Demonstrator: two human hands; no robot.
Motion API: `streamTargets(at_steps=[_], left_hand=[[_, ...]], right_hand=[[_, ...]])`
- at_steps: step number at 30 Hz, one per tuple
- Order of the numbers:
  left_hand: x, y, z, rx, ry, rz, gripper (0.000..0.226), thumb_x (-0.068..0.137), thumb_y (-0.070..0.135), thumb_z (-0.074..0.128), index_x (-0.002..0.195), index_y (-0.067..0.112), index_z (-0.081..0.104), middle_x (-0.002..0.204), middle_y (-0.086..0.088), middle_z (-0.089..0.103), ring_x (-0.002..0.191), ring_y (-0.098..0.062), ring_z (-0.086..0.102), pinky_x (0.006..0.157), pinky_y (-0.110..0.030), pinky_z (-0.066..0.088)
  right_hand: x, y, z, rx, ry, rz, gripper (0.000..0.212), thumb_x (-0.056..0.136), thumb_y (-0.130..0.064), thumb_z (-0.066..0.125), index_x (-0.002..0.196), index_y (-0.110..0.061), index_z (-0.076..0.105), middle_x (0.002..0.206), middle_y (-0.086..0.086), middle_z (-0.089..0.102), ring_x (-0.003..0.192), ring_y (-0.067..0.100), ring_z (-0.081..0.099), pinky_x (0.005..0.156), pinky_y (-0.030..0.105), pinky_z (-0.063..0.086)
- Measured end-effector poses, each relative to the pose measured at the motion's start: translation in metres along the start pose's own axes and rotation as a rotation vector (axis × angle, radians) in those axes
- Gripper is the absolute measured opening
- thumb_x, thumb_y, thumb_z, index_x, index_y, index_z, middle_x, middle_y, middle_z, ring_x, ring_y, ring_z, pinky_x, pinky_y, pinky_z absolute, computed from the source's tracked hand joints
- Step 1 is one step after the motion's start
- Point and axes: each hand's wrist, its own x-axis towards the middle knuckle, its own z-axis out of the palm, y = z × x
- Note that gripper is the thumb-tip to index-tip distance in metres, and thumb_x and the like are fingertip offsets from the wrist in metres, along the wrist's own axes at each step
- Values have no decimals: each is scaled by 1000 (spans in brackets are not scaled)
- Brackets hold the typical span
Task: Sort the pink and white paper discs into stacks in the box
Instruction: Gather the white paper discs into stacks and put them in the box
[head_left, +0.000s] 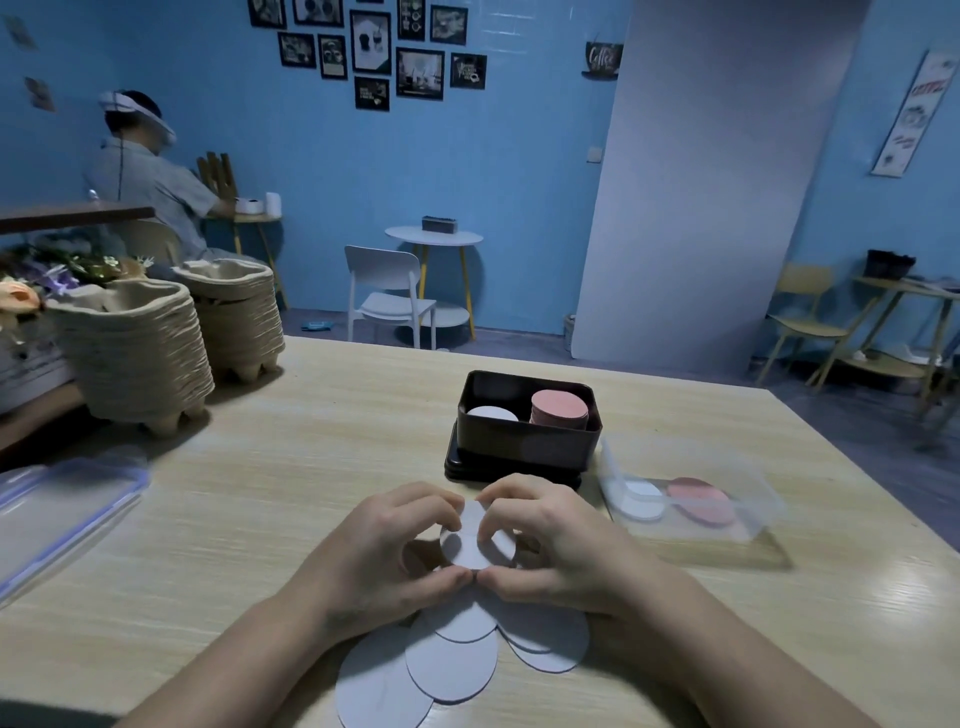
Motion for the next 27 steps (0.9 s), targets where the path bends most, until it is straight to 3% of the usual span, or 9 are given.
streamTargets(at_steps=[3,6,12,17,21,27], left_hand=[[5,1,-7,-2,2,3,32,84,44,81,108,31,65,120,15,70,110,-1,65,87,-26,55],[12,-3,-17,-6,17,6,29,88,42,76,112,28,66,113,13,71,103,-3,66,83,-26,54],[18,-21,-24,101,58,-34,26,94,46,63,104,23,69,95,17,68,89,-3,64,76,-34,56],[9,-30,-13,162,47,-73,22,93,45,60,100,25,67,93,18,66,85,-8,63,70,-36,55],[8,-28,-10,176,24,-72,21,93,47,58,99,28,64,93,19,64,85,-7,60,70,-34,54],[9,-27,-11,158,5,-73,18,95,46,58,96,28,61,90,20,61,84,-5,56,70,-31,51]], right_hand=[[2,1,-9,62,3,2,19,90,-41,78,99,-27,68,121,-8,58,102,0,58,74,17,51],[6,5,-22,68,64,-3,20,87,-38,79,98,-24,70,119,-5,62,108,8,62,85,26,54],[40,19,-62,48,221,43,21,85,-38,77,90,-20,68,97,4,67,94,25,63,82,46,53],[80,39,-81,-2,230,214,24,81,-50,75,89,-30,66,91,-5,66,85,17,64,81,42,56],[104,60,-79,-79,110,373,24,80,-47,80,84,-30,64,78,-8,61,69,12,55,68,33,47],[120,71,-66,-204,-40,425,31,82,-53,82,84,-26,65,80,-7,62,75,13,56,64,30,44]])
